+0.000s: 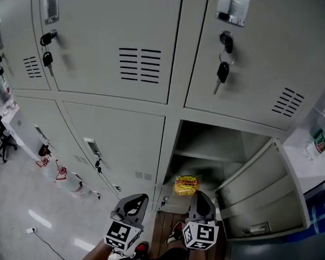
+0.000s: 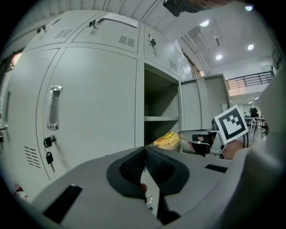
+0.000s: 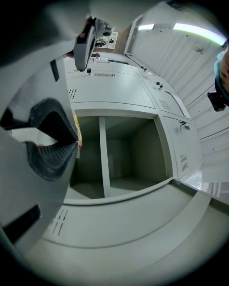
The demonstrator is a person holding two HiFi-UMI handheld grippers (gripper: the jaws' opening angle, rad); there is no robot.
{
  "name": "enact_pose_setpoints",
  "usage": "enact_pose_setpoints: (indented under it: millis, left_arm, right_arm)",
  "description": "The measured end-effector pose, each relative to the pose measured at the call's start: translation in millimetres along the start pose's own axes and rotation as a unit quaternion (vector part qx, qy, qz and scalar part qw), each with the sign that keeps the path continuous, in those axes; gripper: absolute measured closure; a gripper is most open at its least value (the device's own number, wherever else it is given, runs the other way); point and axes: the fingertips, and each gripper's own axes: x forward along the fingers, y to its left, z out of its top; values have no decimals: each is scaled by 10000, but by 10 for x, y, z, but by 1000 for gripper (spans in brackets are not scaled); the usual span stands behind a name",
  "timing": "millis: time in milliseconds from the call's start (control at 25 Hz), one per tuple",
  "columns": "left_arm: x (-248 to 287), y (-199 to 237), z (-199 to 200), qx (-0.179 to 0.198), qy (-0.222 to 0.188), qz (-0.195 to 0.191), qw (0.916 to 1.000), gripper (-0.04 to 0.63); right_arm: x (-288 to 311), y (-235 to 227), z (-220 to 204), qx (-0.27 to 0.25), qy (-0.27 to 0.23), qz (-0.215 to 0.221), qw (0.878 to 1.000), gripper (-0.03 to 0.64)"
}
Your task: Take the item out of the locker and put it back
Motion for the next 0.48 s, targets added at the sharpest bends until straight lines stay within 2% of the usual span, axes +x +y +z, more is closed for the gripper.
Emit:
enact_pose_setpoints:
  millis: [480]
  left_arm:
    - [181, 226, -240, -163, 309, 445, 9984, 572]
  right_arm:
    - [673, -3, -393, 87, 361, 392, 9985, 600]
